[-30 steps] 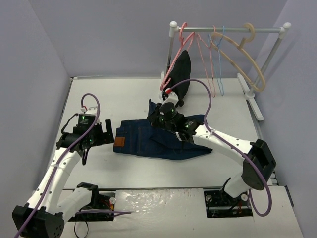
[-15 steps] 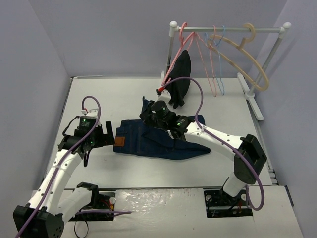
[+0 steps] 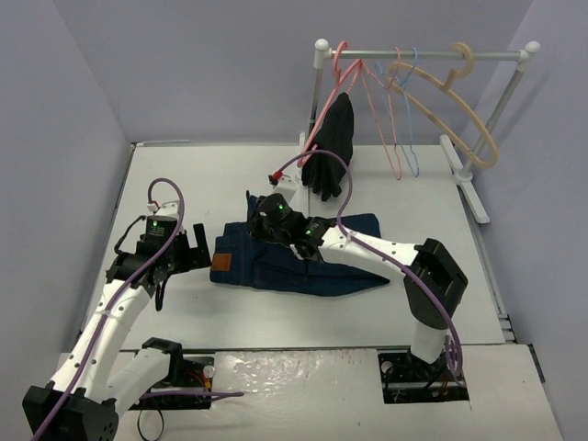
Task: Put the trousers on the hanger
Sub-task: Fold the trousers at the center of the board.
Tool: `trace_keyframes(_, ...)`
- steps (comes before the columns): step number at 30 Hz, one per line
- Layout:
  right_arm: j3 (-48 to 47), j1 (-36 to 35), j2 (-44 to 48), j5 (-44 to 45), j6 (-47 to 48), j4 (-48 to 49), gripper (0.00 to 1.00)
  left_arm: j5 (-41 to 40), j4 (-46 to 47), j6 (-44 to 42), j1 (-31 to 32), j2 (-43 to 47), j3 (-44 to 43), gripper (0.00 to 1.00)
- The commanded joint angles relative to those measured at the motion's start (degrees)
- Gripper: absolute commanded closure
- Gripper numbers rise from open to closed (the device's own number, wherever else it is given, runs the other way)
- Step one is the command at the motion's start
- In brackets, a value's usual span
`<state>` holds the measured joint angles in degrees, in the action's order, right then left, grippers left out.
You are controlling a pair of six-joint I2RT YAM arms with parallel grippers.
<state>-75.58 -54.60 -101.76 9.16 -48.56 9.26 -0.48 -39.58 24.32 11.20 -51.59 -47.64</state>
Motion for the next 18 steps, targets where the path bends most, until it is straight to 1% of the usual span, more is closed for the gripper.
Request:
trace_keyframes(1, -5.5, -1.4, -2.9, -0.7, -1.9, 4.8, 0.98, -1.9, 1.9, 0.8, 0.3, 0.3, -0.9, 0.03)
trace_keyframes(3, -6.8, -1.7, -5.7, -1.6, -1.9, 5.0, 0.95, -1.8, 1.8, 0.8, 0.3, 0.2, -1.0, 0.03)
trace_keyframes(5, -8.3, -2.1, -7.3, -2.8, -1.9, 5.3, 0.90, -1.8, 1.8, 0.7, 0.3, 0.0, -1.0, 0.03)
trace_keyframes(7, -9.4, -2.4, -9.3, -3.7, -2.1, 5.6, 0.83, -1.8, 1.8, 0.8, 0.3, 0.0, -1.0, 0.03)
trace_keyframes(9, -10.2, -2.6, -10.9, -4.3, -2.4, 5.7, 0.71, -1.8, 1.8, 0.8, 0.2, -0.1, -1.0, 0.03)
trace_keyframes(11, -11.8, -2.6, -12.0, -5.9, -1.6, 5.7, 0.50, -1.9, 1.7, 0.7, 0.3, 0.0, -1.1, 0.03)
trace_keyframes(13, -13.1, -2.6, -12.6, -7.5, 0.0, 5.4, 0.40, -1.9, 1.7, 0.7, 0.3, 0.1, -1.1, 0.03)
trace_keyframes(15, -14.6, -2.6, -11.9, -8.5, 3.0, 4.1, 0.35, -2.0, 1.6, 0.7, 0.3, 0.3, -1.1, 0.03)
trace_keyframes(17, -15.3, -2.5, -9.7, -7.2, 6.0, 0.7, 0.35, -1.8, 1.7, 0.2, 0.3, 0.3, -1.4, 0.03)
trace_keyframes(18, -15.3, -2.4, -9.5, -7.1, 7.3, 0.5, 0.35, -1.9, 1.7, -0.1, 0.3, 0.3, -1.6, 0.03)
